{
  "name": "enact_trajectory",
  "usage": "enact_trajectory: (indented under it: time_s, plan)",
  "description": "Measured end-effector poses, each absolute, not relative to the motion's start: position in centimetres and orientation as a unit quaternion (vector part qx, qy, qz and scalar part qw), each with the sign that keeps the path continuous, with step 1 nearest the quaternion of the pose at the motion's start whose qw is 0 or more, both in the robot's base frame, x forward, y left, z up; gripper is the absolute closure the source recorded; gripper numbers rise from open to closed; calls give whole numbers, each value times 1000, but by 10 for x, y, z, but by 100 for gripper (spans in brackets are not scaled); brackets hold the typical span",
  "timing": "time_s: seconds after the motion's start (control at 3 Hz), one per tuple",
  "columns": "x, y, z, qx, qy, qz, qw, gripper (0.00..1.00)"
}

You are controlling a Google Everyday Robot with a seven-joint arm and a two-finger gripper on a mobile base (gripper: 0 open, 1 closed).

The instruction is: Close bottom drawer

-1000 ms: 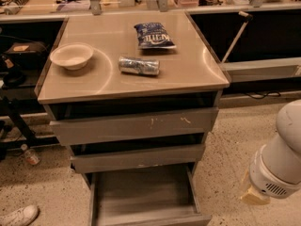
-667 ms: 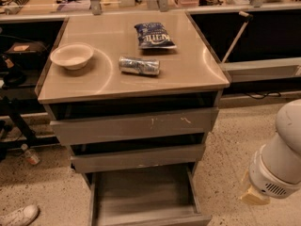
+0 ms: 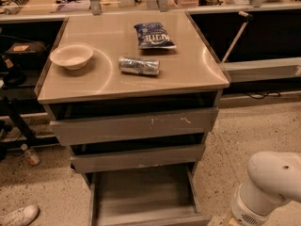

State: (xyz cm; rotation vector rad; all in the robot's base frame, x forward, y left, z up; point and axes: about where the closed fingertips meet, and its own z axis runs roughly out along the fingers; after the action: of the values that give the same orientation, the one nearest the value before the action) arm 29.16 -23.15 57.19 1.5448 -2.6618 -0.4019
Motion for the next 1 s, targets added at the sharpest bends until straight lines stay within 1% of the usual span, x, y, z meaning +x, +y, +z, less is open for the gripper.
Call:
enact_trajectory:
  time_s: [0.33,0.67,1.0]
  plan:
    - [273,-225,495,473,-863,-174,47,100]
    - [273,-225,497,473,-863,-172,46,100]
    - [266,-221,458,455,-868,-190,59,100]
